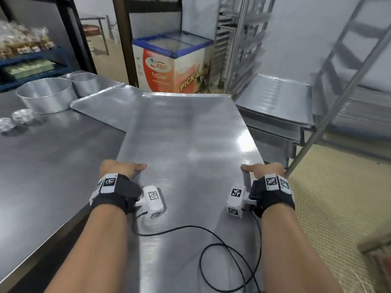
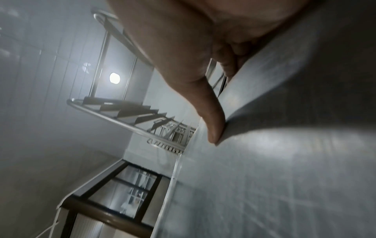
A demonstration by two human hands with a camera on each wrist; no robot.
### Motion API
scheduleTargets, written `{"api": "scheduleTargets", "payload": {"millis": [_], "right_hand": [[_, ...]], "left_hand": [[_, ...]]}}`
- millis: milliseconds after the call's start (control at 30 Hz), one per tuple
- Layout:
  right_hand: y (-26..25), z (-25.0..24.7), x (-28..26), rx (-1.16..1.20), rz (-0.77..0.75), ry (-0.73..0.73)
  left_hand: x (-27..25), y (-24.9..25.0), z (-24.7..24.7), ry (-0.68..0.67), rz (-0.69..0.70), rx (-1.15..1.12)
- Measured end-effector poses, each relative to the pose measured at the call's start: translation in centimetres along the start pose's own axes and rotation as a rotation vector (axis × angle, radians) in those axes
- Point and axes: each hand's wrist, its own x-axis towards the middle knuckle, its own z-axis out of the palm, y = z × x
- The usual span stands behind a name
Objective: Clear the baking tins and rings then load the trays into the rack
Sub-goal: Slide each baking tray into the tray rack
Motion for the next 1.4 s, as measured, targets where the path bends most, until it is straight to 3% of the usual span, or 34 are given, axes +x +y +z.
{"api": "scheduleTargets", "payload": {"millis": [67, 367, 633, 867, 1000, 1400], "right_hand": [[1.2, -2.9, 0.3, 0.026, 0.006, 0.039], [5.7, -13.4, 1.0, 0.149, 0.025, 0.158], [7.8, -18.0, 3.0, 0.215, 0.064, 0.250], [6.8, -17.8, 6.7, 0.193, 0.117, 0.282], [5.2, -16.5, 10.1, 0.209, 0.137, 0.300], [-0.5, -11.2, 18.8, 0.273, 0.224, 0.375]], "left_hand": [[-3.5, 1.1, 1.4, -0.014, 0.023, 0.019], [-9.6, 1.8, 8.6, -0.128, 0.144, 0.100], [-12.2, 3.4, 14.1, -0.168, 0.247, 0.145], [-10.1, 6.3, 18.6, -0.273, 0.309, 0.230], [-8.0, 9.0, 21.5, -0.288, 0.266, 0.198], [0.5, 17.1, 29.4, -0.334, 0.332, 0.283]]}}
